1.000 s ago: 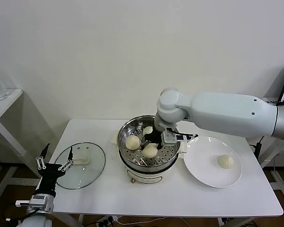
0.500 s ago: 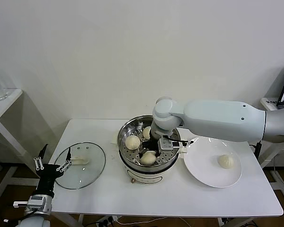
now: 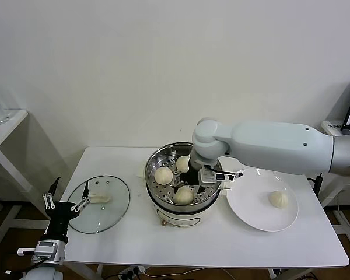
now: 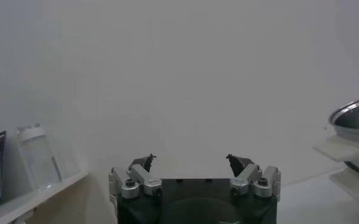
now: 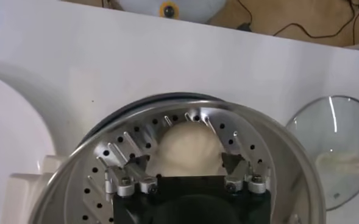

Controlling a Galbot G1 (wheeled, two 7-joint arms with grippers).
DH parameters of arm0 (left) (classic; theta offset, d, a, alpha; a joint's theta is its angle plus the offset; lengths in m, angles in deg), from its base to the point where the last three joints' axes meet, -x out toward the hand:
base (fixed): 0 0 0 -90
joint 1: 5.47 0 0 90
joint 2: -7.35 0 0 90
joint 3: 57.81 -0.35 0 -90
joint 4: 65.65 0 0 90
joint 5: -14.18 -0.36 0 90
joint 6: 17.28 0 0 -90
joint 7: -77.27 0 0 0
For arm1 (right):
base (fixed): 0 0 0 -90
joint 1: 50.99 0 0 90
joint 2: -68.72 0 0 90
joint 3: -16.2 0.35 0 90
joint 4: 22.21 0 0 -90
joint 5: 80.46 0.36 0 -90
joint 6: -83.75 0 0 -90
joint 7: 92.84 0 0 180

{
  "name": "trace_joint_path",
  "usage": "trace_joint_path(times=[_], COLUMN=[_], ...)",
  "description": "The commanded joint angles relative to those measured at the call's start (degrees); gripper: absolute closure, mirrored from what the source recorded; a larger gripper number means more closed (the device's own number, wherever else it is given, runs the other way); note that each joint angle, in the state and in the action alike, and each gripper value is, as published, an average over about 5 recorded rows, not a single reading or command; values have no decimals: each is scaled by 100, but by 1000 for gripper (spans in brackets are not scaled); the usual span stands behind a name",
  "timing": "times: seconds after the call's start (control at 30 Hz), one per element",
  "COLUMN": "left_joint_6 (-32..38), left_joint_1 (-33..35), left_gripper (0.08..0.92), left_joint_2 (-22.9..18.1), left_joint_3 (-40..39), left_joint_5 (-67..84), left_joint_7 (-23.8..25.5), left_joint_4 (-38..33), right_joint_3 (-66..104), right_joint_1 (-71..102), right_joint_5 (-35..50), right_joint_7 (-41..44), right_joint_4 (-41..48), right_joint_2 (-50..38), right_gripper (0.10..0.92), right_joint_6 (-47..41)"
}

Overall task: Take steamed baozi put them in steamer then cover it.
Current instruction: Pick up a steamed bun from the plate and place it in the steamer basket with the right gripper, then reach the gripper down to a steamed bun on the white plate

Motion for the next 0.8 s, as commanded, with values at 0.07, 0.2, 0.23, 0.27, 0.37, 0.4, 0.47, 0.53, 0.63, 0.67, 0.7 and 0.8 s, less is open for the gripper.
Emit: trace_joint_path(times=[0.07, 0.2, 0.23, 0.27, 0.37, 0.4, 0.47, 0.53, 0.63, 0.67, 0.7, 0.8], left_joint_6=[-5, -7, -8, -8, -11, -12, -14, -13, -6, -4, -2, 3], left_joint_1=[35, 55, 61, 67, 82, 86, 90, 96, 107, 109, 111, 116], left_gripper=[177, 177, 177, 177, 177, 177, 177, 177, 177, 177, 177, 177], left_joint_2=[3, 7, 9, 12, 18, 19, 18, 16, 17, 17, 17, 15], left_joint_3=[-44, -65, -67, -71, -83, -88, -100, -123, -171, -186, -203, -241], left_joint_5=[-13, -15, -16, -17, -20, -21, -28, -45, -86, -100, -113, -145], left_joint_7=[-9, -12, -12, -13, -14, -16, -19, -21, -22, -23, -24, -28], left_joint_4=[-65, -117, -130, -143, -189, -203, -226, -242, -245, -239, -231, -208], right_joint_3=[631, 609, 555, 505, 459, 469, 567, 837, 1670, 1995, 2335, 3163], right_joint_1=[-701, -900, -899, -877, -650, -530, -186, 331, 1346, 1676, 2044, 2964], right_joint_5=[897, 1918, 2219, 2454, 2775, 2741, 2533, 2225, 1673, 1470, 1240, 625], right_joint_7=[467, 1023, 1146, 1248, 1515, 1573, 1626, 1632, 1627, 1622, 1605, 1468], right_joint_4=[283, 314, 295, 275, 268, 303, 453, 688, 1130, 1270, 1411, 1771], right_joint_2=[-1030, -1860, -2063, -2252, -2842, -3022, -3332, -3550, -3743, -3770, -3771, -3659], right_gripper=[203, 203, 203, 203, 203, 203, 203, 203, 203, 203, 203, 203], right_joint_6=[-258, -1084, -1375, -1670, -2461, -2634, -2842, -2943, -3001, -3019, -3031, -3060])
